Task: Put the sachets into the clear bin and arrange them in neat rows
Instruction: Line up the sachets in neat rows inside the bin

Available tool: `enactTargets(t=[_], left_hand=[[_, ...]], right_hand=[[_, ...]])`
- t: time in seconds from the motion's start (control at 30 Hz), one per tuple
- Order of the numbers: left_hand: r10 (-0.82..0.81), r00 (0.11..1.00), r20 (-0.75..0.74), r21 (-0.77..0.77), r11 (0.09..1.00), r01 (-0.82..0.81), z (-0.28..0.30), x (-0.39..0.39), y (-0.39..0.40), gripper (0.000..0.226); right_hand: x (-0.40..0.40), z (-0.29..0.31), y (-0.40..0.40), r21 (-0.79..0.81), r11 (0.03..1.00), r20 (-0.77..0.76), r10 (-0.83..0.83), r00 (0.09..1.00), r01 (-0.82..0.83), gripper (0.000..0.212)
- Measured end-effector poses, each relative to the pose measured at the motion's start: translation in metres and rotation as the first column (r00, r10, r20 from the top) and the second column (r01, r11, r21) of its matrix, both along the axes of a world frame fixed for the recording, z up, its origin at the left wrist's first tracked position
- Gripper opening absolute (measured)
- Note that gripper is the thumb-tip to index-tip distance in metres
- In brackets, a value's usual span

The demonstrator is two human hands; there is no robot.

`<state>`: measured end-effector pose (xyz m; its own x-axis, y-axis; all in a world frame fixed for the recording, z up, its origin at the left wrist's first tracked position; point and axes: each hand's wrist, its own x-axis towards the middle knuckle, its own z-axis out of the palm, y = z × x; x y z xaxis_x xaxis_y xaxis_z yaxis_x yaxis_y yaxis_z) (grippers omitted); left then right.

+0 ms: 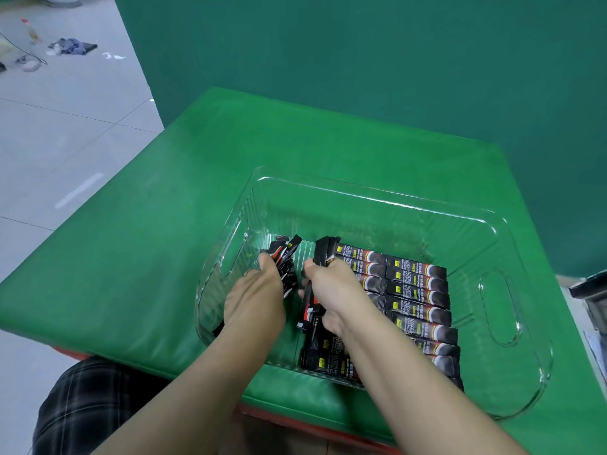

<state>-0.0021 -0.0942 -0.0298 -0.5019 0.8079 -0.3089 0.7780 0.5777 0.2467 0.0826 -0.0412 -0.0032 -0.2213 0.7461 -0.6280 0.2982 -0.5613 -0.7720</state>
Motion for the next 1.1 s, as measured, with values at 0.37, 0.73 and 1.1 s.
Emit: enactTargets(t=[0.37, 0.73, 1.1], left_hand=[[-0.020, 0.997, 0.073, 0.012, 1.000, 0.019, 0.012, -0.005, -0.006, 0.048], [-0.034, 0.980, 0.195, 0.024, 0.999, 0.030, 0.011, -0.008, -0.008, 0.053], [0.027, 1.000, -0.004, 0.086, 0.996, -0.026, 0.001, 0.004, -0.005, 0.069]], right_hand=[[-0.010, -0.004, 0.012, -0.199, 0.979, -0.111, 0.028, 0.993, -0.050, 0.010], [-0.001, -0.006, 0.015, -0.313, 0.948, -0.202, -0.013, 0.979, -0.052, 0.012], [0.014, 0.012, 0.018, -0.189, 0.980, -0.170, 0.035, 0.985, -0.067, 0.009]])
